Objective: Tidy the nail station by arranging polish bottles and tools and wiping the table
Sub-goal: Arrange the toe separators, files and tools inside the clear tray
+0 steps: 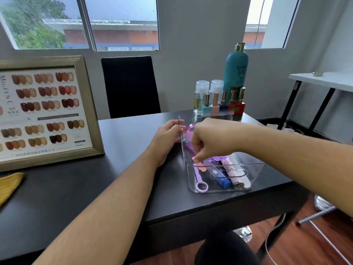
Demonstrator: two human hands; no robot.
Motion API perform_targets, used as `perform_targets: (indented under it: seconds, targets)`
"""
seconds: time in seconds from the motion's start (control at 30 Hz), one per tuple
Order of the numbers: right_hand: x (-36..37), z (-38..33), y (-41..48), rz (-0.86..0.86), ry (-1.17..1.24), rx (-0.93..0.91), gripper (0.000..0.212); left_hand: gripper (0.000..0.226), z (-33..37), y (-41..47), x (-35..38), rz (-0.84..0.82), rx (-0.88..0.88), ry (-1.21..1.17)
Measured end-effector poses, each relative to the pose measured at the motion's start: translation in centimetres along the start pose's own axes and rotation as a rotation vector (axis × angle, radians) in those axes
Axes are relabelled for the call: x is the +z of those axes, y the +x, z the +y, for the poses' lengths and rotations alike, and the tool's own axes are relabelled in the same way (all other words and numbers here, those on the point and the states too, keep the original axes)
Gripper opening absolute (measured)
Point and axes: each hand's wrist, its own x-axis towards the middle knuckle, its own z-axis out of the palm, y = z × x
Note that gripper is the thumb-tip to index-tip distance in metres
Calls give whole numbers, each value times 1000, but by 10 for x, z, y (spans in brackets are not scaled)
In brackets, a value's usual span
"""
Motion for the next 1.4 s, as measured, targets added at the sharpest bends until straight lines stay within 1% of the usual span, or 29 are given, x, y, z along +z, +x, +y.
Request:
perform_targets:
  seconds: [0.13,0.27,0.33,0.4,0.43,0.7,0.8,1.03,1.13,1.23,1.4]
  targets:
    - [6,-5,5,-39,-66,8,22,26,1,-1,0,-5,-5,-7]
    - [4,-2,0,-190,65,27,23,28,1,-1,0,0,-5,-1]
    - [5,-1,-1,-172,43,46,33,28,1,-1,0,2,-6,6]
    - [7,-4,-2,-134,-39,59,49,28,1,-1,0,-3,-8,-1]
    - [7,-5,-2,-127,-54,65,52,28,1,-1,0,-6,-8,2]
    - [3,-12,-2,-224,-34,43,42,28,1,-2,0,1,-4,25]
    - [1,-10,-6,-256,15,20,30,28,0,-1,0,-3,-1,16]
    - [1,-6,-7,-248,24,-32,17,28,-1,0,0,7,-2,9]
    - [-2,-3,-10,-186,28,-32,12,28,-1,0,0,5,1,3]
    - [-11,8,-13,-69,-5,24,21,27,-1,1,0,0,3,-10]
    - [-7,5,-17,-130,-176,87,39,27,-2,1,0,-3,-6,-9]
